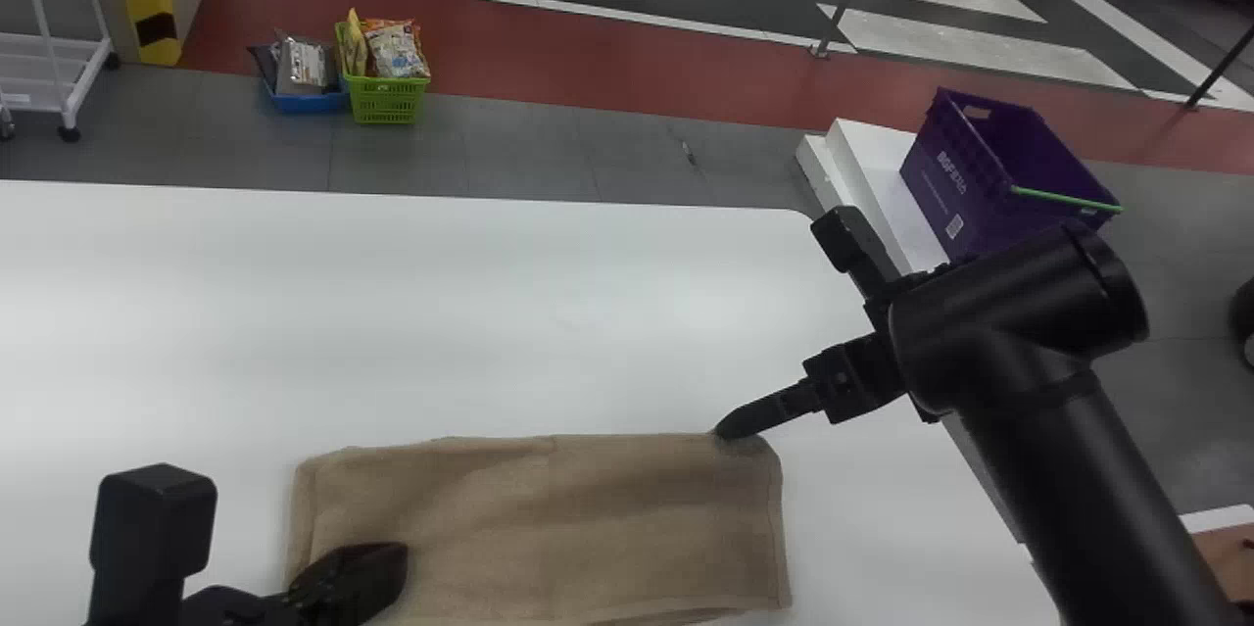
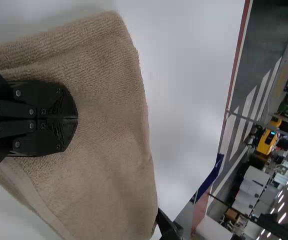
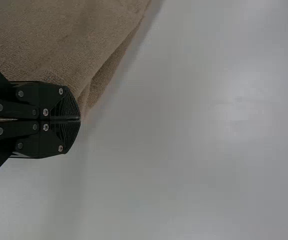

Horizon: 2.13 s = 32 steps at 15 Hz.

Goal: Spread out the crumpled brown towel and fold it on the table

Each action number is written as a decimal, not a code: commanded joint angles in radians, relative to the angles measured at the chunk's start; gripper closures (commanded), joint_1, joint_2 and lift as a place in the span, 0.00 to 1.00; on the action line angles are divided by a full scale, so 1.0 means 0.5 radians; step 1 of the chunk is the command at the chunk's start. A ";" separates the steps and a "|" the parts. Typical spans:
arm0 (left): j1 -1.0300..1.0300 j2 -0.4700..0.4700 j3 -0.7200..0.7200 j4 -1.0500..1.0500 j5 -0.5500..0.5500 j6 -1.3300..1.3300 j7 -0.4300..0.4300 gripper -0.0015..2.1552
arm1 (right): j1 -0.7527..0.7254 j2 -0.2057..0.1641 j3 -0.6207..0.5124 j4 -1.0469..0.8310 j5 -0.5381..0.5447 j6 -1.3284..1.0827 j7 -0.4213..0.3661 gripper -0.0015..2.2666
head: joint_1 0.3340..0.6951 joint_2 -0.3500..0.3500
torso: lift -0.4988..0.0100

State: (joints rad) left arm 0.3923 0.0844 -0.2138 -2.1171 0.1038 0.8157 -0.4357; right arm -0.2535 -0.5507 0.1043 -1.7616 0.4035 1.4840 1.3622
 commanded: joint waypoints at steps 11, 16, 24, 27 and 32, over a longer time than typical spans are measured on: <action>0.044 0.003 0.004 -0.076 -0.027 0.061 -0.015 0.71 | 0.139 0.178 -0.607 -0.161 -0.175 -0.073 0.010 0.02 | 1.00 0.00 | 0.73; 0.130 0.006 0.050 -0.291 0.075 0.177 -0.061 0.71 | 0.403 0.384 -1.233 -0.462 -0.620 0.176 0.010 0.02 | 1.00 0.00 | 0.73; 0.225 0.009 0.372 -0.503 0.461 0.343 -0.074 0.54 | 0.998 1.103 -2.197 -0.787 -1.448 -1.080 0.010 0.03 | 1.00 0.00 | 0.73; 0.335 0.003 0.480 -0.567 0.532 0.362 -0.040 0.40 | 1.213 1.103 -2.169 -0.793 -1.635 -1.491 0.010 0.03 | 1.00 0.00 | 0.73; 0.446 -0.018 0.627 -0.601 0.563 0.208 0.055 0.31 | 1.409 1.103 -1.829 -0.720 -1.464 -1.926 -0.405 0.03 | 1.00 0.00 | 0.73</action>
State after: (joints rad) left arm 0.6121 0.0753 0.0925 -2.4226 0.3895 0.9505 -0.4174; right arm 0.4258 -0.0016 -0.8677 -2.1318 -0.3660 0.6000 1.1923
